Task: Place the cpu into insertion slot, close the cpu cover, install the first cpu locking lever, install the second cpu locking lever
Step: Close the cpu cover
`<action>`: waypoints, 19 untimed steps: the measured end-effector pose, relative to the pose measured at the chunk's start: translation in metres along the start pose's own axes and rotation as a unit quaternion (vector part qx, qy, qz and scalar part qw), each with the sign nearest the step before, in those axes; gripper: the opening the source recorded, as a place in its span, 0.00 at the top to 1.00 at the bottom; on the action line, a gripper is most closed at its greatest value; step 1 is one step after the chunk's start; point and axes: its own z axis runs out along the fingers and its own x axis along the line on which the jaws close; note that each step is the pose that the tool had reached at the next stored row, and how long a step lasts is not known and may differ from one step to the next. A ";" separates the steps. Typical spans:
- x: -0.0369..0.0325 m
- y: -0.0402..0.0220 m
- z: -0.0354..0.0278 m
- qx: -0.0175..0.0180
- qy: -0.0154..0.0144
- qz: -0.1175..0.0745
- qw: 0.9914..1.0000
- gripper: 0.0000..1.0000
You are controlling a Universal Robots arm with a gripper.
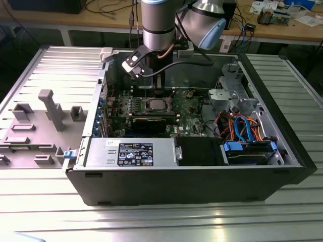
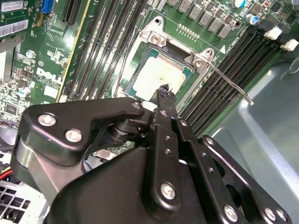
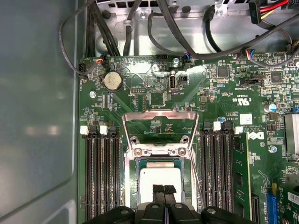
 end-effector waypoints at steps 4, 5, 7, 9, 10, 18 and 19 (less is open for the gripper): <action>0.0001 0.0005 -0.0072 0.000 0.000 0.000 1.000 0.89; 0.0002 0.0006 -0.0088 0.000 0.000 0.000 1.000 0.89; 0.0002 0.0006 -0.0093 0.000 0.000 0.000 1.000 0.89; 0.0002 0.0006 -0.0096 0.000 0.000 0.000 1.000 0.89; 0.0002 0.0006 -0.0097 0.000 0.000 0.000 1.000 0.89; 0.0002 0.0058 -0.0095 0.012 0.000 0.000 1.000 0.89; 0.0002 0.0064 -0.0094 0.013 0.000 0.000 1.000 0.89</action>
